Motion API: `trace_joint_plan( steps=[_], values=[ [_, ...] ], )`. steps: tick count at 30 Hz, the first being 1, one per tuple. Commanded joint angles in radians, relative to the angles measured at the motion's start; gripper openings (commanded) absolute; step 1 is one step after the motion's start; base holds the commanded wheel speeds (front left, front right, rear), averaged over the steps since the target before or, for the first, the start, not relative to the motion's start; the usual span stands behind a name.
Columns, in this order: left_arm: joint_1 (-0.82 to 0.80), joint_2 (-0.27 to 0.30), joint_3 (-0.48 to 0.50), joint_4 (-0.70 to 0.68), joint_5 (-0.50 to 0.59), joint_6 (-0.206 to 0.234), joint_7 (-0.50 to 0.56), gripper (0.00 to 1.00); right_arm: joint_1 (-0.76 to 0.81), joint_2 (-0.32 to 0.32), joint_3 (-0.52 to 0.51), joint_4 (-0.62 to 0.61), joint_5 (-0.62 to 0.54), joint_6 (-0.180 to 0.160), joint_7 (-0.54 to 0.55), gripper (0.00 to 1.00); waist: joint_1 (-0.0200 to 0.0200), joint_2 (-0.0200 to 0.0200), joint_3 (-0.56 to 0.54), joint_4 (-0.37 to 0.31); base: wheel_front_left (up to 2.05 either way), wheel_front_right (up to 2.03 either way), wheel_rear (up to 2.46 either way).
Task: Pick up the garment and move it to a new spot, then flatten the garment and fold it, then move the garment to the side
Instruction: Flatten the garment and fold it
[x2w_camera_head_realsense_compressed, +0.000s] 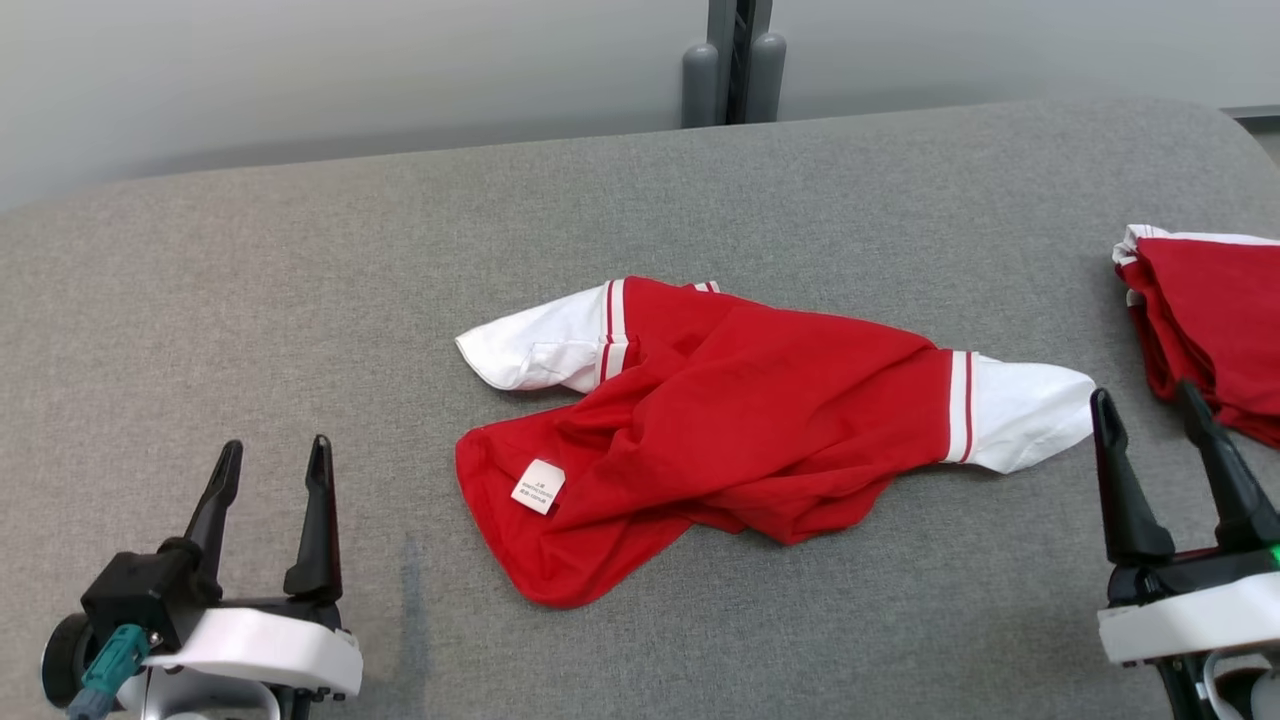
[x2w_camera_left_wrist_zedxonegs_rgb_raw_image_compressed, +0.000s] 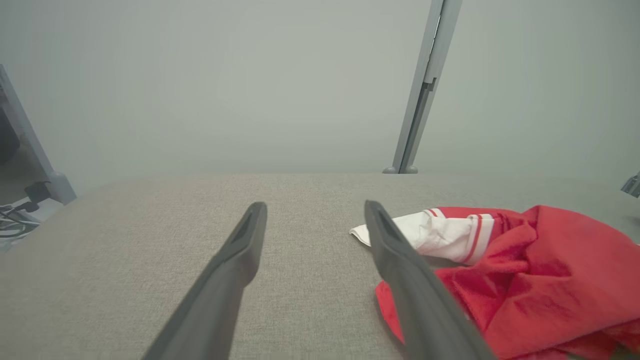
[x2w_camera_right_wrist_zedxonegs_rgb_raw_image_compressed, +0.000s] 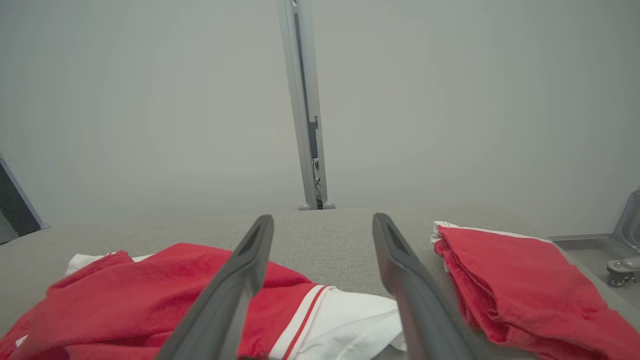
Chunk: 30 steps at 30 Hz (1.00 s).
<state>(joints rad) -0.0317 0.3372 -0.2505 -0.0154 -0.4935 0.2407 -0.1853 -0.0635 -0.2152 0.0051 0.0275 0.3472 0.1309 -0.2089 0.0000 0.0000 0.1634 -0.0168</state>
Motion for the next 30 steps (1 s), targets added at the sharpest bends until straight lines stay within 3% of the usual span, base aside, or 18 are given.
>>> trace_joint_plan(
  steps=[1,7,12,17,23,30],
  values=[
    [0.013,0.006,0.000,-0.003,-0.004,0.008,0.002,1.00,0.022,0.009,-0.003,-0.017,-0.012,0.000,0.011,1.00,0.0000,0.0000,-0.008,0.000,0.00,0.00,0.00],
    [0.024,0.005,-0.001,-0.016,-0.009,0.018,0.006,1.00,0.048,0.030,-0.008,-0.050,-0.022,0.000,0.036,1.00,0.0000,0.0000,-0.010,-0.003,0.00,0.00,0.00],
    [-0.017,0.009,-0.017,-0.022,-0.006,0.000,0.020,1.00,0.037,0.033,-0.004,-0.065,-0.020,0.000,0.049,1.00,0.0000,0.0000,0.001,-0.007,0.00,0.00,0.00],
    [-0.095,0.005,-0.073,0.022,-0.032,-0.060,0.110,1.00,0.012,0.032,0.018,-0.069,-0.012,0.000,0.055,1.00,0.0000,0.0000,0.032,-0.026,0.00,0.00,0.00],
    [-0.181,-0.022,-0.113,0.185,-0.127,-0.148,0.248,1.00,-0.012,0.035,0.045,-0.054,-0.004,0.000,0.040,1.00,0.0000,0.0000,0.072,-0.063,0.00,0.00,0.00],
    [-0.247,-0.039,-0.105,0.350,-0.201,-0.202,0.304,1.00,-0.029,0.033,0.059,-0.031,-0.004,0.000,0.028,1.00,0.0000,0.0000,0.102,-0.093,0.00,0.00,0.00]
  ],
)
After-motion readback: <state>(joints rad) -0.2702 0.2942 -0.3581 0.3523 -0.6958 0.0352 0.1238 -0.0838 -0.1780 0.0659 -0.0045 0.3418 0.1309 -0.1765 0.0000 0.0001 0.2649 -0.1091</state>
